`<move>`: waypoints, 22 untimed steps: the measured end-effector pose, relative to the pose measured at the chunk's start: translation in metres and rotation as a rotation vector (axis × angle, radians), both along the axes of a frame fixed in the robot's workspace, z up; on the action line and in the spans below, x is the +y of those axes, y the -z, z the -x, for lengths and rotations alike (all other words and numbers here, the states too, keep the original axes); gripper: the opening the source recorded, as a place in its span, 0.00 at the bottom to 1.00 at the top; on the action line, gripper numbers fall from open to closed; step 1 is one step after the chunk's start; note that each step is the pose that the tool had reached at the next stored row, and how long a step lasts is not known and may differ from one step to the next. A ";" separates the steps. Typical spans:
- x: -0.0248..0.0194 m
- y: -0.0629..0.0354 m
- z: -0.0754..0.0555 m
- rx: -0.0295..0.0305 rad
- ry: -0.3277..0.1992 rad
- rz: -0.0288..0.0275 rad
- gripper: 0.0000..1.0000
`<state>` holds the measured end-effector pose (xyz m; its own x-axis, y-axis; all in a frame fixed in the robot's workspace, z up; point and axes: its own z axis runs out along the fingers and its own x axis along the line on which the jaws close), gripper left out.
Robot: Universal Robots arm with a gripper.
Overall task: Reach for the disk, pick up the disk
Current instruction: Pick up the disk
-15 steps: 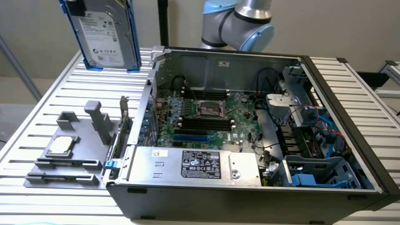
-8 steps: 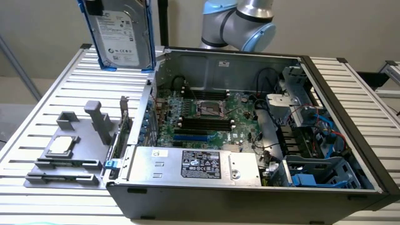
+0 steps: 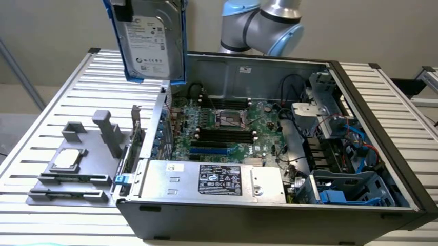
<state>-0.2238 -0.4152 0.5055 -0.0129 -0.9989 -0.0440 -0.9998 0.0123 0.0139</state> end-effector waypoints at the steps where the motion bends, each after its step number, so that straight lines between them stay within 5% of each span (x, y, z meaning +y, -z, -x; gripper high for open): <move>1: -0.0022 0.0000 -0.004 -0.0001 0.000 0.0000 0.33; 22: -0.0453 0.0000 -0.080 0.0000 0.000 0.0000 0.33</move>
